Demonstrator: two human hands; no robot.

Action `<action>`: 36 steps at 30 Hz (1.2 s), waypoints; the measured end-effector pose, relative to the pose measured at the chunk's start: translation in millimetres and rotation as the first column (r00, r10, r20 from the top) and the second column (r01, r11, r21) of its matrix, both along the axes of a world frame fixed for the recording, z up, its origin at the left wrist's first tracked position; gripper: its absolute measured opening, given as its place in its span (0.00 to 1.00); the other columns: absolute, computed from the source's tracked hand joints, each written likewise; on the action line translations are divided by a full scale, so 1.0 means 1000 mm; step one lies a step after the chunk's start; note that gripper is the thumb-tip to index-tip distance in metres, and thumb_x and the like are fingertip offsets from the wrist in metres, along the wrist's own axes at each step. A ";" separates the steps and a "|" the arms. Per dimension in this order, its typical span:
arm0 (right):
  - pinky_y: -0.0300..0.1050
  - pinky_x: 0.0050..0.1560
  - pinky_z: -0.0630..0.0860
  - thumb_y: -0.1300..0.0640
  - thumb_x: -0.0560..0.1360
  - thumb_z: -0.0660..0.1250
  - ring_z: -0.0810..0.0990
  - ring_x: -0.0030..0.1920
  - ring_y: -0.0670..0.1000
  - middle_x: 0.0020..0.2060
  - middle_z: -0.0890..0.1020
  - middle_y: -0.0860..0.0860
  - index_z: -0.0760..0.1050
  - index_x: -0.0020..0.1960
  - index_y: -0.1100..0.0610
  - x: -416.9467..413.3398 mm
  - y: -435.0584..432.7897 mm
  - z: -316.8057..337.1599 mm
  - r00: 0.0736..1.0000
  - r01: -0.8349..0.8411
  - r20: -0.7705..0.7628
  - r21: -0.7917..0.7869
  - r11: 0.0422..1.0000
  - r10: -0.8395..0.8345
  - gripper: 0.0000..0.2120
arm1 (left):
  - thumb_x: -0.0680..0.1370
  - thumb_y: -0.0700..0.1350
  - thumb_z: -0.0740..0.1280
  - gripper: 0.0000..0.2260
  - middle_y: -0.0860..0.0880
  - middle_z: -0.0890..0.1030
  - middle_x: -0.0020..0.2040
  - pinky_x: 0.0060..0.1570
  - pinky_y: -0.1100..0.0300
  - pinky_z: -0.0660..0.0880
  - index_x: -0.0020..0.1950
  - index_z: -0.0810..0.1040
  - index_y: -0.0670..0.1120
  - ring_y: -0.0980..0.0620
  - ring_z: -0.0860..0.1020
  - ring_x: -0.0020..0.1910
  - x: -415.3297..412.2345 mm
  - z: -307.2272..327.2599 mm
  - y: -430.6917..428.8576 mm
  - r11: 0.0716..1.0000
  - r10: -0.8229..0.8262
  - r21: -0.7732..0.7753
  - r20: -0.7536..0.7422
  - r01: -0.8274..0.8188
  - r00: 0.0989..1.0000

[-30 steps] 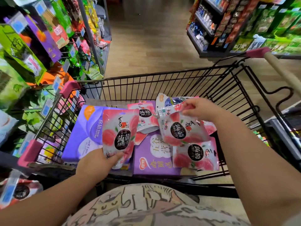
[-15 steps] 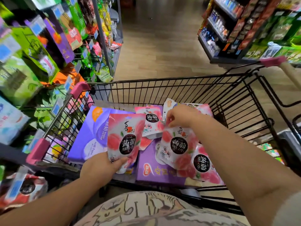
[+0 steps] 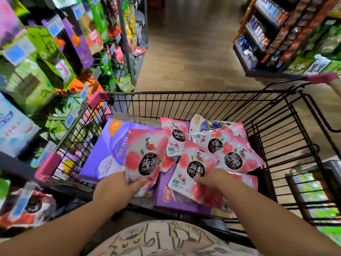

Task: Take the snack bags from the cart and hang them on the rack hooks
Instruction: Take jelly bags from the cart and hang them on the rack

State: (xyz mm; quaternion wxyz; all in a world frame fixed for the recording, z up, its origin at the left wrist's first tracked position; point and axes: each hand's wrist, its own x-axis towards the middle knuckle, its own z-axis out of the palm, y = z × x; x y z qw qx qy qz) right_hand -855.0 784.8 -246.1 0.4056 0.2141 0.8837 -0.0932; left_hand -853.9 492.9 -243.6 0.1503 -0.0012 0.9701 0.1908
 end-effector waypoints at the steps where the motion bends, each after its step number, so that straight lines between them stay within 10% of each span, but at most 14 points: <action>1: 0.47 0.58 0.75 0.34 0.75 0.63 0.80 0.58 0.57 0.59 0.81 0.57 0.75 0.64 0.58 0.002 -0.002 -0.007 0.999 0.034 -0.009 -0.012 0.999 -0.034 0.31 | 0.68 0.74 0.60 0.27 0.49 0.84 0.47 0.37 0.58 0.68 0.52 0.81 0.56 0.46 0.80 0.49 0.000 0.000 0.000 1.000 0.001 -0.005 -0.001 -0.001 1.000; 6: 0.45 0.29 0.76 0.43 0.73 0.72 0.76 0.20 0.55 0.29 0.81 0.61 0.75 0.50 0.67 0.010 -0.013 -0.023 0.850 0.525 0.122 -0.264 0.809 -0.512 0.25 | 0.68 0.73 0.61 0.26 0.49 0.81 0.42 0.38 0.58 0.69 0.51 0.81 0.55 0.46 0.80 0.49 0.003 0.004 0.001 1.000 0.006 0.010 0.010 -0.006 1.000; 10: 0.44 0.26 0.75 0.49 0.65 0.80 0.78 0.23 0.55 0.35 0.82 0.61 0.51 0.61 0.58 0.016 -0.029 -0.039 0.774 0.603 0.002 -0.306 0.737 -0.633 0.42 | 0.68 0.73 0.61 0.24 0.50 0.80 0.40 0.37 0.59 0.69 0.48 0.81 0.56 0.47 0.80 0.47 0.006 0.008 0.000 1.000 0.005 0.012 0.009 -0.005 1.000; 13: 0.42 0.26 0.73 0.52 0.65 0.80 0.78 0.23 0.53 0.28 0.82 0.56 0.50 0.61 0.57 0.015 -0.035 -0.045 0.713 0.638 -0.058 -0.358 0.681 -0.699 0.43 | 0.69 0.73 0.61 0.18 0.51 0.77 0.37 0.35 0.58 0.67 0.40 0.76 0.60 0.48 0.80 0.47 0.007 0.010 -0.001 1.000 -0.002 0.027 0.025 0.002 1.000; 17: 0.53 0.36 0.81 0.57 0.61 0.83 0.82 0.41 0.59 0.44 0.82 0.58 0.49 0.63 0.55 0.013 -0.036 -0.050 0.582 0.680 -0.108 -0.480 0.555 -0.806 0.48 | 0.68 0.73 0.61 0.20 0.52 0.75 0.36 0.35 0.58 0.68 0.43 0.78 0.59 0.48 0.80 0.47 0.007 0.008 -0.003 0.999 0.006 0.038 0.017 -0.007 1.000; 24: 0.41 0.30 0.74 0.60 0.60 0.81 0.79 0.31 0.54 0.36 0.83 0.57 0.77 0.45 0.62 0.006 -0.022 -0.050 0.450 0.660 0.031 -0.685 0.309 -0.892 0.19 | 0.69 0.73 0.61 0.26 0.50 0.83 0.47 0.37 0.58 0.68 0.51 0.81 0.55 0.47 0.80 0.49 0.007 0.003 -0.004 1.000 0.019 0.005 -0.025 -0.019 1.000; 28: 0.56 0.37 0.81 0.62 0.69 0.74 0.82 0.30 0.57 0.31 0.84 0.58 0.77 0.48 0.62 0.001 -0.011 -0.035 0.433 0.650 0.157 -0.737 0.187 -0.888 0.10 | 0.69 0.73 0.61 0.26 0.50 0.83 0.47 0.38 0.59 0.69 0.52 0.81 0.55 0.48 0.80 0.50 0.007 0.005 -0.005 0.999 0.039 0.023 -0.010 -0.038 0.999; 32: 0.51 0.28 0.82 0.65 0.74 0.69 0.84 0.32 0.56 0.32 0.85 0.57 0.77 0.46 0.64 -0.004 -0.007 -0.006 0.446 0.540 0.197 -0.837 0.087 -0.873 0.01 | 0.68 0.72 0.63 0.26 0.49 0.83 0.49 0.42 0.59 0.71 0.53 0.81 0.54 0.47 0.80 0.52 0.004 0.007 -0.007 0.981 0.125 0.139 0.071 -0.134 0.990; 36: 0.53 0.33 0.83 0.67 0.74 0.68 0.86 0.36 0.55 0.39 0.86 0.59 0.75 0.56 0.63 -0.010 -0.020 0.029 0.497 0.392 0.199 -0.920 0.014 -0.845 0.10 | 0.68 0.64 0.72 0.19 0.47 0.81 0.39 0.43 0.58 0.70 0.41 0.79 0.49 0.45 0.79 0.47 0.001 0.018 -0.008 0.844 0.315 0.412 0.139 -0.344 0.939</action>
